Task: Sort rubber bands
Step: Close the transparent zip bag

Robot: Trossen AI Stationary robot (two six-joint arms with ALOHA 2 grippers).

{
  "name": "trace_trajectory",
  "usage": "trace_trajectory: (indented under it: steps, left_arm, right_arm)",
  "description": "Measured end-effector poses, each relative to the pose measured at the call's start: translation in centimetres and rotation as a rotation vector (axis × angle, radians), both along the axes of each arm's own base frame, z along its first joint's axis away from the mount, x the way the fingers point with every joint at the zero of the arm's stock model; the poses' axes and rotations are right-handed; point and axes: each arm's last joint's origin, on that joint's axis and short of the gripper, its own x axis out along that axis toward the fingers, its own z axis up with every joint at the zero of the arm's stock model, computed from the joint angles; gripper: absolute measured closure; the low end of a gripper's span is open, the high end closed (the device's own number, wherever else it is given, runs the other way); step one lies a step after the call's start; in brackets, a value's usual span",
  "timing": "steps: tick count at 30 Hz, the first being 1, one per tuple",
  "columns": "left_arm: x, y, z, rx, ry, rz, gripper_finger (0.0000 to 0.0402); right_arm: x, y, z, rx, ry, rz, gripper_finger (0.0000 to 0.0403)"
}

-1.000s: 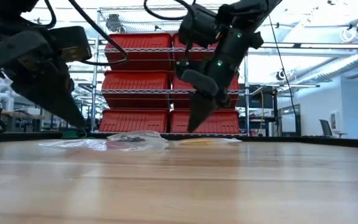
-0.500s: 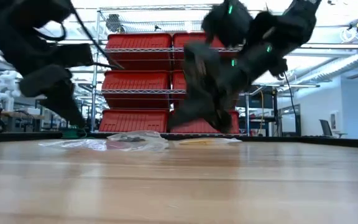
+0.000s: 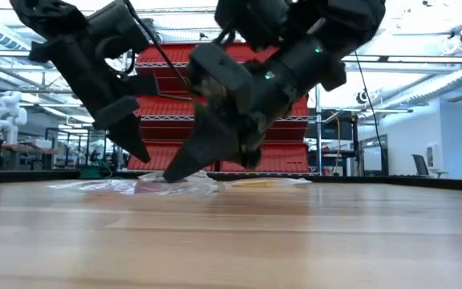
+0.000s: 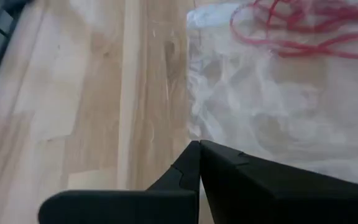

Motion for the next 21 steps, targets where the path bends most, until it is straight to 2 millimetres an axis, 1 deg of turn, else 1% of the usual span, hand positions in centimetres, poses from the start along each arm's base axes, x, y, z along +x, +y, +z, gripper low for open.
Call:
trace_trajectory:
  steps: [4, 11, 14, 16, 21]
  left_arm:
    - [0.0, 1.1, -0.3, -0.04, 0.016, -0.006, 0.0398]
    - [0.3, 2.6, -1.4, -0.093, 0.054, -0.032, 0.0398]
    - [0.5, 3.1, -1.9, -0.115, 0.058, -0.04, 0.0398]
    - [0.6, 3.3, -2.1, -0.142, 0.058, -0.048, 0.0398]
    - [0.6, 2.9, -2.6, -0.206, 0.078, -0.075, 0.0398]
  right_arm:
    - [0.6, 0.8, 0.4, -0.044, 0.026, 0.013, 0.0403]
    - [0.3, 1.6, 0.2, -0.036, 0.068, 0.073, 0.0403]
    - [0.2, 1.1, -0.5, -0.043, 0.109, 0.052, 0.0403]
    - [0.2, 0.7, -0.6, -0.045, 0.12, 0.041, 0.0403]
    - [0.0, -0.2, -0.6, -0.071, 0.168, 0.008, 0.0403]
